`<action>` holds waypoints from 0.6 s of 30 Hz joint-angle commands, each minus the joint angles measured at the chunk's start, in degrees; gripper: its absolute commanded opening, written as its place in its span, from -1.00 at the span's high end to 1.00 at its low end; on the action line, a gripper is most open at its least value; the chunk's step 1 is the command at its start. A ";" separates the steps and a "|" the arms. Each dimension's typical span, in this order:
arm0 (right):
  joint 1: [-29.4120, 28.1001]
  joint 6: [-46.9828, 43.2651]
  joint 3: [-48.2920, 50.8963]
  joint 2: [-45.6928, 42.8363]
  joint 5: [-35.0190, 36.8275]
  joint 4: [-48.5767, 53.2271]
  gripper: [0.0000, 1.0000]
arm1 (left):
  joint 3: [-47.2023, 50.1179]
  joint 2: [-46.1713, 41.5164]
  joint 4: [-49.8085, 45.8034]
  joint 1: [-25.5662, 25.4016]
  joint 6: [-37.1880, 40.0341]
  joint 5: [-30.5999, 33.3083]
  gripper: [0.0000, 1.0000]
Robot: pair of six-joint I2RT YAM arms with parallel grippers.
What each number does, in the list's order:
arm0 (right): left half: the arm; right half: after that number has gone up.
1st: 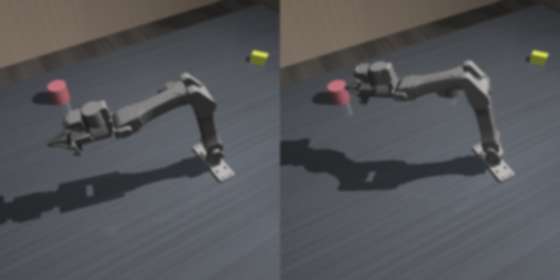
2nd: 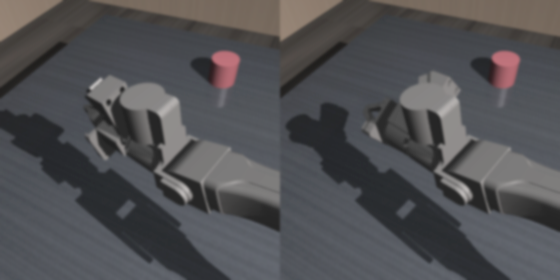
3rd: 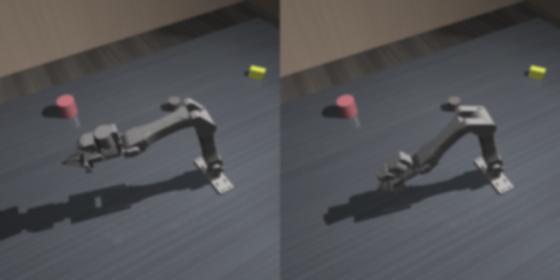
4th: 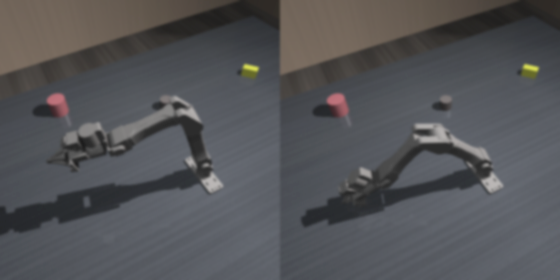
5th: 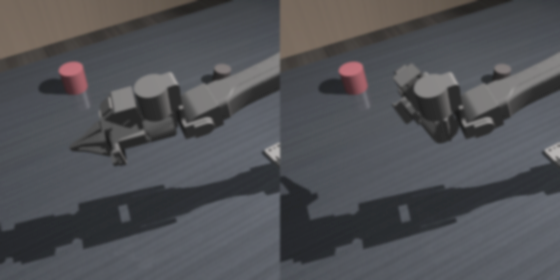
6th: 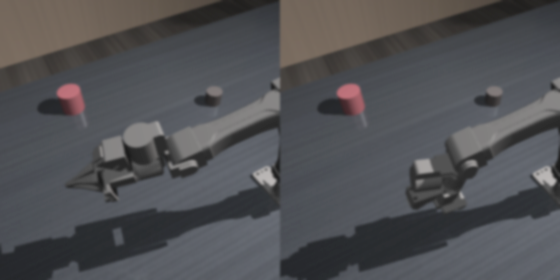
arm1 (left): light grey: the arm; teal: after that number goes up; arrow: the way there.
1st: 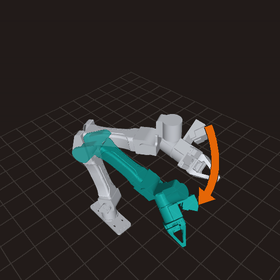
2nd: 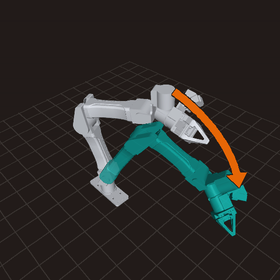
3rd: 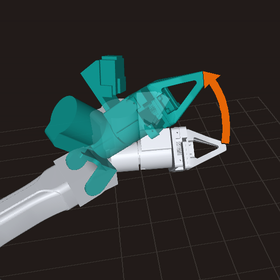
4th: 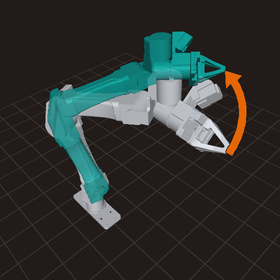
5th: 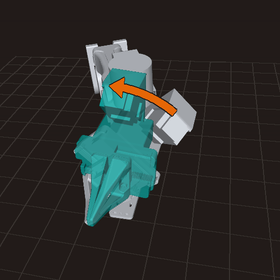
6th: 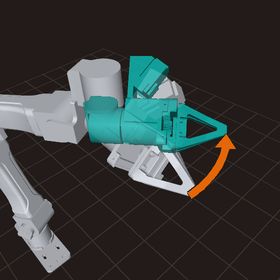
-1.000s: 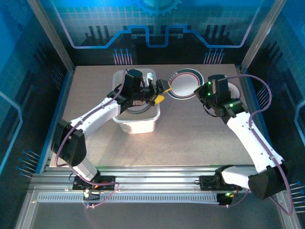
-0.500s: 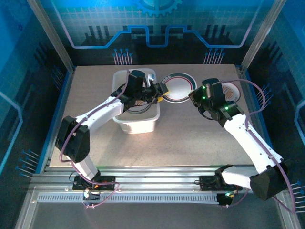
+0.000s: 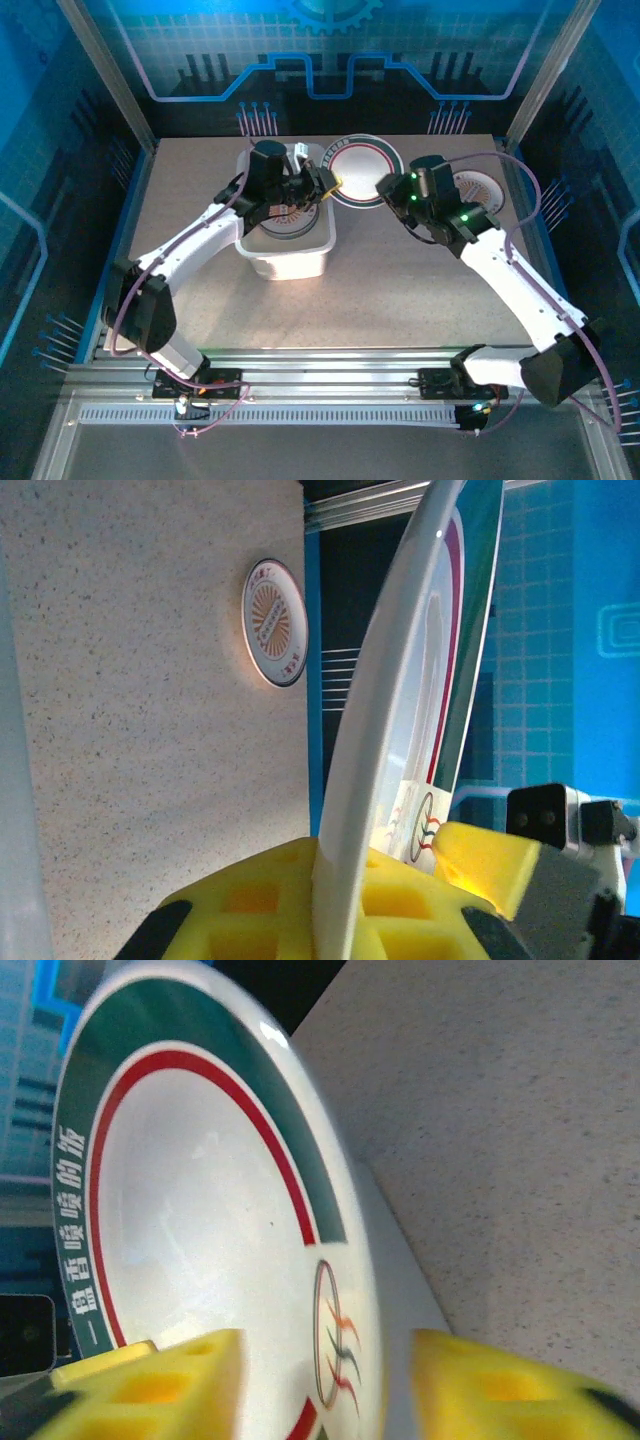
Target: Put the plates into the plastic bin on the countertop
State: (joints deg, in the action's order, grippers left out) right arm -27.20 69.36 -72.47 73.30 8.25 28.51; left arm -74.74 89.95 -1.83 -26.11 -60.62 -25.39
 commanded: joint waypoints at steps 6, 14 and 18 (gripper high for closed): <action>-1.43 -12.02 -10.54 6.64 2.68 1.45 -0.99 | 4.17 -11.63 -6.70 7.59 6.09 -4.11 1.00; 1.98 -16.21 -18.41 12.91 5.58 5.43 -0.99 | 7.33 -15.21 -15.82 14.60 11.53 -6.10 1.00; 3.66 -16.47 -19.34 14.40 5.55 6.03 -0.99 | 7.42 -16.01 -19.92 16.67 13.89 -4.92 1.00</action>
State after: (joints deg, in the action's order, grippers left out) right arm -24.80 54.94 -90.04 86.70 12.38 32.27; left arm -67.55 75.68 -18.57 -10.76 -50.35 -28.60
